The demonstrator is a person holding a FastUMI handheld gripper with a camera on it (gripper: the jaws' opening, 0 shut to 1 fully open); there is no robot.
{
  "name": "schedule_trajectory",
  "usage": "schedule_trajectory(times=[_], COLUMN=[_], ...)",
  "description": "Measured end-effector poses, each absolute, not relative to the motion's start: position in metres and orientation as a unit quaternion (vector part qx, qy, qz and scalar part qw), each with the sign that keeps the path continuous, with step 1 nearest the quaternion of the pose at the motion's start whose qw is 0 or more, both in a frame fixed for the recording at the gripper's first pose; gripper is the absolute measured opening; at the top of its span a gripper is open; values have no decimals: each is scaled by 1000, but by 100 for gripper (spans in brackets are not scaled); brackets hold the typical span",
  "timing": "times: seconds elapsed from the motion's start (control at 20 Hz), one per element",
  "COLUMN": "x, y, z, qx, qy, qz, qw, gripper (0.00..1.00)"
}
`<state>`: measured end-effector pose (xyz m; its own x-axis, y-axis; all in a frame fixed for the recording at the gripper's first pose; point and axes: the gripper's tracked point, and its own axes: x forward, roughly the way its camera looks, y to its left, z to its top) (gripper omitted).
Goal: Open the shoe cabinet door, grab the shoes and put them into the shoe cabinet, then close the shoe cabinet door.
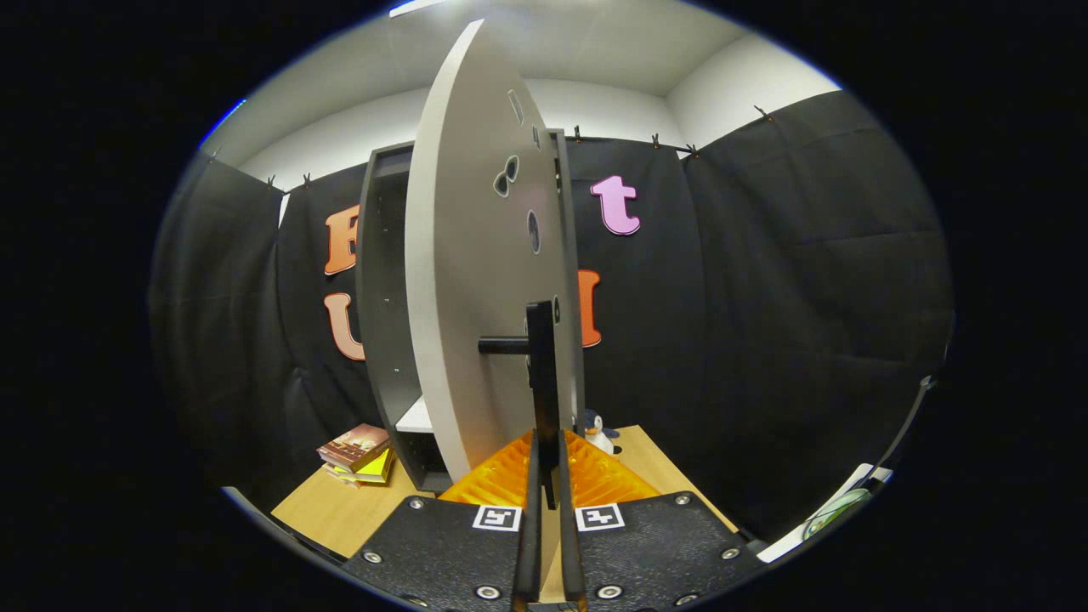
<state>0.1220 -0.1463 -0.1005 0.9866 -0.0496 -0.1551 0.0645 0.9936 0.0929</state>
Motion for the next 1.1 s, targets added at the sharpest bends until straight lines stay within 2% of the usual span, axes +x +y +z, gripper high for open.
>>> schedule_trajectory(times=[0.5,0.8,1.1], x=[109,93,64], y=[-239,-238,-212], z=[-109,-110,-81], qx=[87,61,29], qy=[84,80,50], qz=[-37,-29,-51], qw=[992,995,997], gripper=[7,4,5])
